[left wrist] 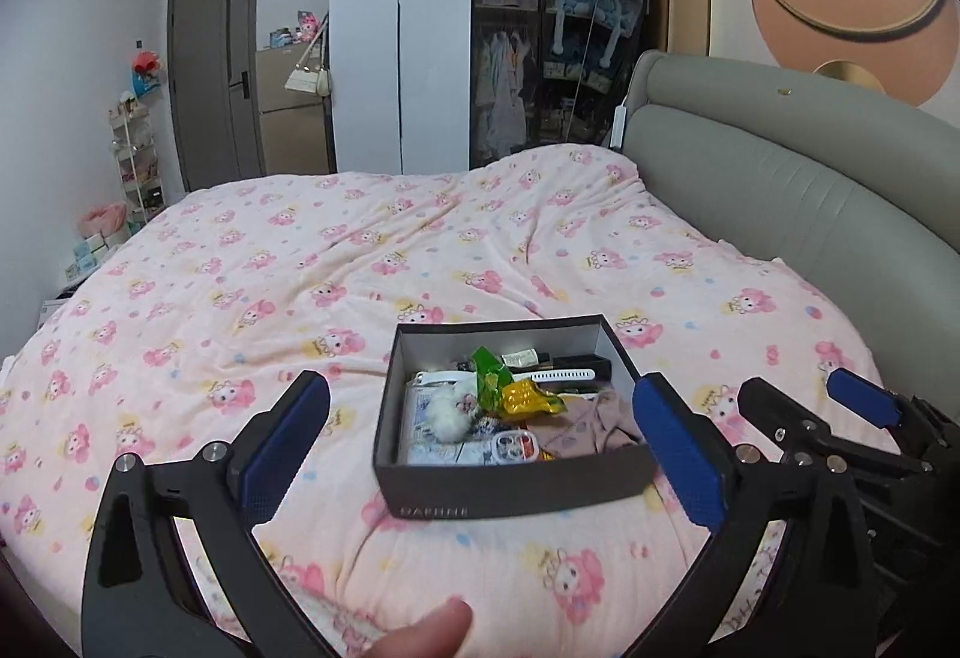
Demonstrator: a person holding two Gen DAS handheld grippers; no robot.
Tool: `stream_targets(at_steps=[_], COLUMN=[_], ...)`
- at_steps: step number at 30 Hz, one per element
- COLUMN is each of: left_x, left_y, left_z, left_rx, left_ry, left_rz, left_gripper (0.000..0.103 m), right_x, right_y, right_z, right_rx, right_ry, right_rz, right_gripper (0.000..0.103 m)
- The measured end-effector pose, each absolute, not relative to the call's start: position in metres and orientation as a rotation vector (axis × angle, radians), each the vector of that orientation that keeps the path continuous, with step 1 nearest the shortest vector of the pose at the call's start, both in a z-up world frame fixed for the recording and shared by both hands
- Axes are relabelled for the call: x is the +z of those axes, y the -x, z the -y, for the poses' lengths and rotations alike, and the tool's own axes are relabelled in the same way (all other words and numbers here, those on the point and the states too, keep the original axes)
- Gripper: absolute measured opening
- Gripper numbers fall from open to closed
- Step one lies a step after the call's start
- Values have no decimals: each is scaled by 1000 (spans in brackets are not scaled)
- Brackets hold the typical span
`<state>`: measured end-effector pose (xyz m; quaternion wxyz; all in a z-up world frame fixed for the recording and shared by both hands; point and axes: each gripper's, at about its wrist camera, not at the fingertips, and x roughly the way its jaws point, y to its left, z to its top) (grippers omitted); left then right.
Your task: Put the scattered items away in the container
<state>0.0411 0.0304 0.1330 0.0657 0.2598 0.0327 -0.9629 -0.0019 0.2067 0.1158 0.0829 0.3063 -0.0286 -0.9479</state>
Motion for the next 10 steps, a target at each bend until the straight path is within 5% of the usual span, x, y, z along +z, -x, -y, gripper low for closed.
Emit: stream_targets(at_steps=[10], left_x=[141], left_y=[-131], left_z=[-36], left_rx=[-3031], left_ry=[-764], left_rz=[-108], left_gripper=[102], right_x=[122], right_y=[-92], right_z=[-194], right_rx=[-2809], right_ry=[-911], right_rz=[-53], right_gripper=[85])
